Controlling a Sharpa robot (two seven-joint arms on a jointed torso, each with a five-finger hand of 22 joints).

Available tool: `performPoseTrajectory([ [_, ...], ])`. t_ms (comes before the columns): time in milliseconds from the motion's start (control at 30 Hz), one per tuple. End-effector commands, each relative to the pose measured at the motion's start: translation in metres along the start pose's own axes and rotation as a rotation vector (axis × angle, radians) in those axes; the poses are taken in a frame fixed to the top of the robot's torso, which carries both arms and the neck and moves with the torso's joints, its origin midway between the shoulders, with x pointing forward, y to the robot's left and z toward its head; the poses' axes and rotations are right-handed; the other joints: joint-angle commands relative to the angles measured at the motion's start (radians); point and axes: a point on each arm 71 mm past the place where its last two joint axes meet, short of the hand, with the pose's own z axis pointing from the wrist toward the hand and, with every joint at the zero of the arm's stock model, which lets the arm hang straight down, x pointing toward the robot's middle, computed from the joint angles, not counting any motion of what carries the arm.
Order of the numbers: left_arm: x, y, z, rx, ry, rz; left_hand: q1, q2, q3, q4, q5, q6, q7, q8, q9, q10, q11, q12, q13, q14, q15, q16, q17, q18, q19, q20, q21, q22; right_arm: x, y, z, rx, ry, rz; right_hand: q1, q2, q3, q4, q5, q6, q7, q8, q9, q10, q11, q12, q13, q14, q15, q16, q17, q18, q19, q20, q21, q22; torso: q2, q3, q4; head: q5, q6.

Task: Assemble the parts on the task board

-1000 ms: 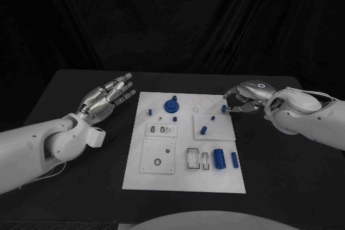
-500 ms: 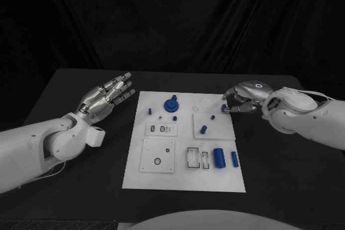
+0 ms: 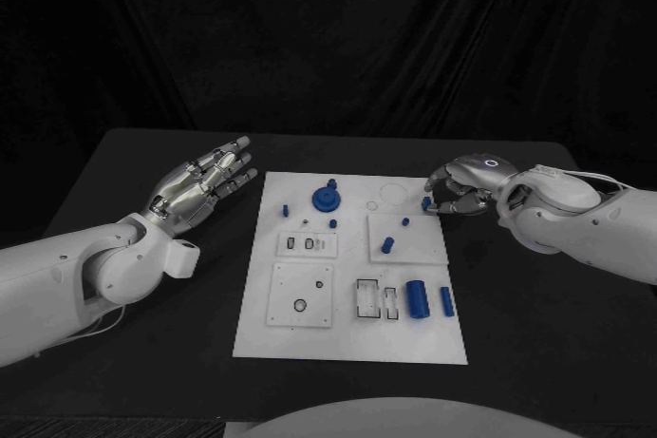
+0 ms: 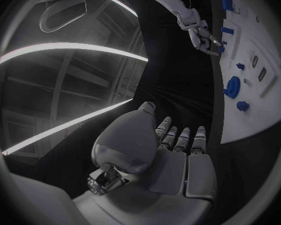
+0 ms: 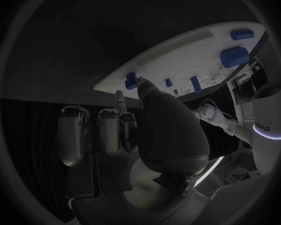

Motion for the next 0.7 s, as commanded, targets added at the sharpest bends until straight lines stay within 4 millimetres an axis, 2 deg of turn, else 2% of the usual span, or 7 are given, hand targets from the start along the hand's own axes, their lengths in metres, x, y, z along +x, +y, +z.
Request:
performPoseTrajectory([
  [33, 0.0025, -0.0002, 0.0002, 0.009, 0.013, -0.012, 0.008, 0.002, 0.005, 0.001, 0.003, 0.001, -0.001, 0.005, 0.001, -0.001, 0.007, 0.003, 0.000, -0.001, 0.004, -0.004, -0.001, -0.011, -0.001, 0.004, -0.002, 0.000, 0.0040, -0.0024, 0.0000, 0.036, 0.028, -0.002, 0.010, -0.002, 0.001, -0.007, -0.005, 0.007, 0.001, 0.008, 0.003, 0.106, 0.006, 0.003, 0.263, 0.078, 0.004, 0.003, 0.132, -0.017, 0.052, 0.003, -0.004, 0.224, 0.000, 0.0001, 0.0000, -0.001, -0.001],
  [200, 0.0016, -0.0004, -0.0004, 0.009, 0.010, -0.010, 0.008, 0.002, 0.005, 0.001, 0.003, 0.001, -0.001, 0.005, 0.001, -0.001, 0.007, 0.003, 0.000, -0.001, 0.004, -0.004, -0.001, -0.011, -0.001, 0.004, -0.002, 0.000, 0.0059, -0.0018, 0.0008, 0.039, 0.035, -0.001, 0.016, 0.001, 0.001, -0.010, -0.005, 0.010, 0.001, 0.017, 0.010, 0.106, 0.006, 0.003, 0.263, 0.078, 0.004, 0.003, 0.132, -0.017, 0.052, 0.003, -0.005, 0.224, 0.000, 0.0001, -0.0001, 0.002, -0.003],
  [433, 0.0007, -0.0006, -0.0010, 0.008, 0.008, -0.009, 0.008, 0.002, 0.005, 0.001, 0.003, 0.001, -0.001, 0.005, 0.001, -0.001, 0.007, 0.003, 0.000, -0.001, 0.004, -0.004, -0.001, -0.011, -0.001, 0.004, -0.002, 0.000, 0.0069, -0.0008, 0.0017, 0.036, 0.035, -0.001, 0.026, 0.007, 0.001, -0.018, 0.012, 0.017, -0.001, 0.048, 0.029, 0.106, 0.005, 0.003, 0.263, 0.077, 0.003, 0.002, 0.128, -0.016, 0.051, 0.003, -0.007, 0.223, 0.000, -0.0001, 0.0005, 0.001, -0.008],
  [700, 0.0004, -0.0004, -0.0007, 0.007, 0.008, -0.008, 0.008, 0.002, 0.005, 0.001, 0.003, 0.001, -0.001, 0.005, 0.001, -0.001, 0.007, 0.003, 0.000, -0.001, 0.004, -0.004, -0.001, -0.011, -0.001, 0.004, -0.002, 0.000, 0.0074, 0.0010, 0.0030, 0.028, 0.032, 0.000, 0.028, 0.008, 0.001, -0.020, 0.015, 0.017, -0.002, 0.052, 0.033, 0.106, 0.005, 0.003, 0.263, 0.077, 0.003, 0.001, 0.127, -0.016, 0.050, 0.002, -0.008, 0.223, 0.000, -0.0004, 0.0001, 0.000, -0.007],
])
